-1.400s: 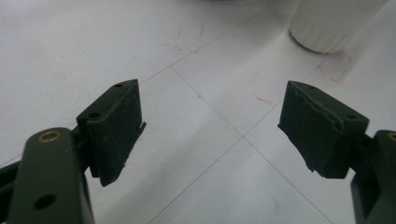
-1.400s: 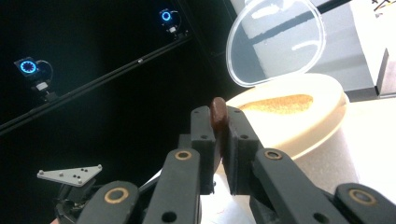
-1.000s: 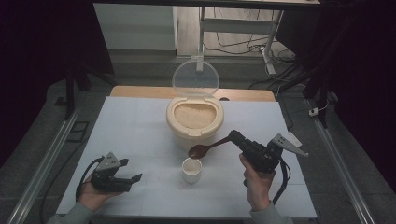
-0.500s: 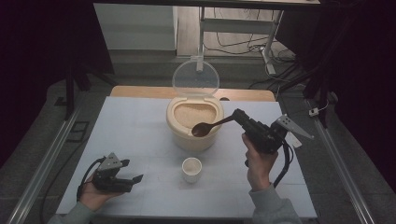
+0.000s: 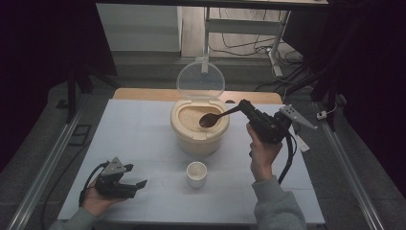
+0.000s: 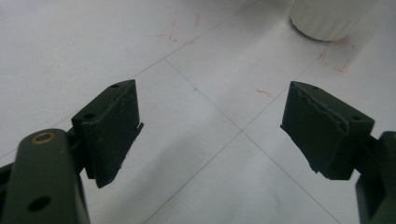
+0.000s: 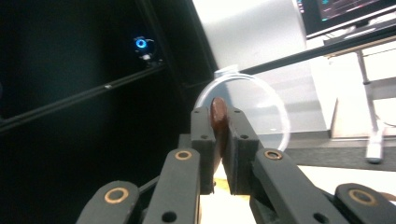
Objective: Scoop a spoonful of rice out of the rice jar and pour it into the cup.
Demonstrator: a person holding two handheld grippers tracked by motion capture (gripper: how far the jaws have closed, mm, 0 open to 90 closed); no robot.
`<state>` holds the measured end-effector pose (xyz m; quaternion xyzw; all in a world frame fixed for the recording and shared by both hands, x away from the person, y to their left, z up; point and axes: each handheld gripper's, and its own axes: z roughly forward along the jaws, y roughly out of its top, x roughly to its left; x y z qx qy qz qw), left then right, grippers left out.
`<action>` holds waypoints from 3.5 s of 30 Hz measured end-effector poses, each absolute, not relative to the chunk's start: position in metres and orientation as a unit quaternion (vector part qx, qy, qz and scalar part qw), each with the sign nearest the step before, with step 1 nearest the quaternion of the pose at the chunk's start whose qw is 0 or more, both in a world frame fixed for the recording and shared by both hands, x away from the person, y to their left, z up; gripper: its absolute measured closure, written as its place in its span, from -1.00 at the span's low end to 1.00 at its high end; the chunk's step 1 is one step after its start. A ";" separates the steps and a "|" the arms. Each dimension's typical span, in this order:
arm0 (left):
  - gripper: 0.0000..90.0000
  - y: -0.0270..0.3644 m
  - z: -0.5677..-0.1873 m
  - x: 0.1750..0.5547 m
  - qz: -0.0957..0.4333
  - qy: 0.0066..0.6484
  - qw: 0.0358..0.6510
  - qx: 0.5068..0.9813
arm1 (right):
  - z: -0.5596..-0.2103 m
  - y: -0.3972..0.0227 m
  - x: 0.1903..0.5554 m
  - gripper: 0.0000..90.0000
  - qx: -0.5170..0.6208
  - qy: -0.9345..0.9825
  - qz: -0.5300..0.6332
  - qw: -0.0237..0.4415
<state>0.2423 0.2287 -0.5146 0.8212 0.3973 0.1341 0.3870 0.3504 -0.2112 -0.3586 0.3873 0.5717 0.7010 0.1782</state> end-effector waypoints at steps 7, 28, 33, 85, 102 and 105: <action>-0.58 0.229 -0.515 0.243 0.134 0.397 0.386 0.822 | -0.362 -0.206 0.369 0.86 0.400 0.582 0.678 0.207; -0.58 0.229 -0.516 0.242 0.136 0.395 0.384 0.823 | -0.358 -0.173 0.381 0.86 0.358 0.646 0.587 0.331; -0.57 0.229 -0.516 0.242 0.137 0.393 0.383 0.825 | -0.364 -0.173 0.383 0.86 0.367 0.646 0.587 0.321; -0.56 0.223 -0.518 0.243 0.136 0.385 0.375 0.832 | -0.404 -0.219 0.401 0.86 0.555 0.514 0.653 0.044; -0.55 0.221 -0.519 0.243 0.140 0.382 0.368 0.836 | -0.403 -0.233 0.401 0.86 0.571 0.485 0.662 0.000; -0.55 0.220 -0.518 0.243 0.141 0.381 0.368 0.837 | -0.403 -0.233 0.401 0.86 0.574 0.479 0.664 -0.002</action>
